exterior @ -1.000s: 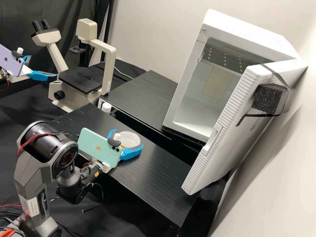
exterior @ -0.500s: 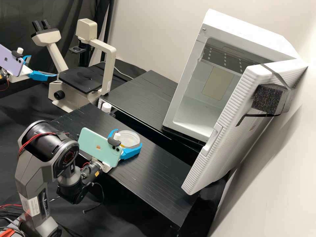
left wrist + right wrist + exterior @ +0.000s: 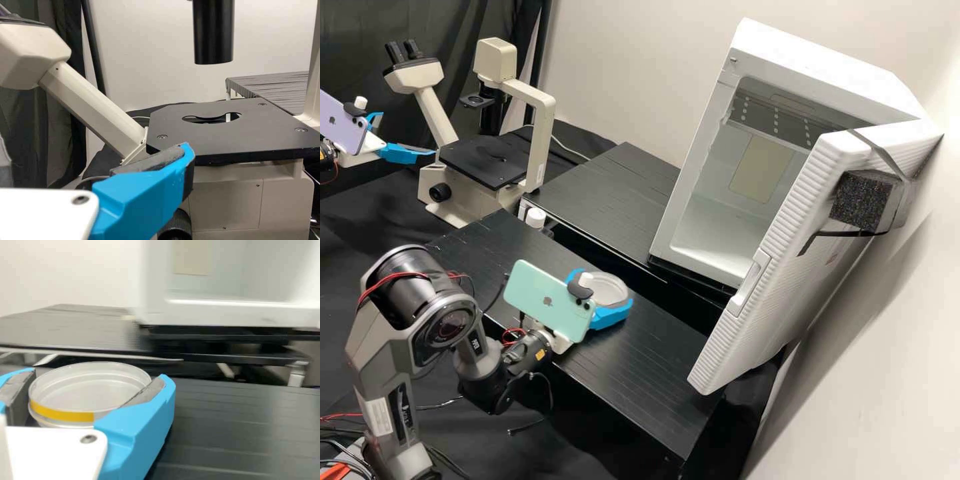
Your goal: Return the petri dish to the incubator.
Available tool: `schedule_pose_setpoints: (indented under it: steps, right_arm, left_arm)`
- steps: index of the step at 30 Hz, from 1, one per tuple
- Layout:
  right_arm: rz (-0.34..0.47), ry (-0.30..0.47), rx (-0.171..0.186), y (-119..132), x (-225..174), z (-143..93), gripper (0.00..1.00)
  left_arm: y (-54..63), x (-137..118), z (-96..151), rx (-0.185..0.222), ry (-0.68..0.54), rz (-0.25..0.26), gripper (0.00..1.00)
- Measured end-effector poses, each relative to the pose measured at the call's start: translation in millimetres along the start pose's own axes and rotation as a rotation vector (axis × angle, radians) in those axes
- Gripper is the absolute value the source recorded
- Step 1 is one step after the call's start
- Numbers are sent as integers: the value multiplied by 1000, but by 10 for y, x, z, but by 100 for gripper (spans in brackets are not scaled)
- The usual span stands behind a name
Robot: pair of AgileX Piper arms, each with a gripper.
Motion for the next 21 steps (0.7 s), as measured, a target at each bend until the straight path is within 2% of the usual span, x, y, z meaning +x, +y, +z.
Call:
schedule_pose_setpoints:
  steps: [8,15,18,21]
  right_arm:
    - [146,-23,-17,389,578,207,0]
    - [209,-61,-33,727,1151,322,0]
    - [233,-80,-32,857,1338,361,0]
    - [271,-110,-8,976,1494,398,0]
  left_arm:
    - [0,0,0,0,0,0,100]
    - [0,0,0,0,0,0,100]
    - [0,0,0,0,0,0,100]
    - [0,0,0,0,0,0,100]
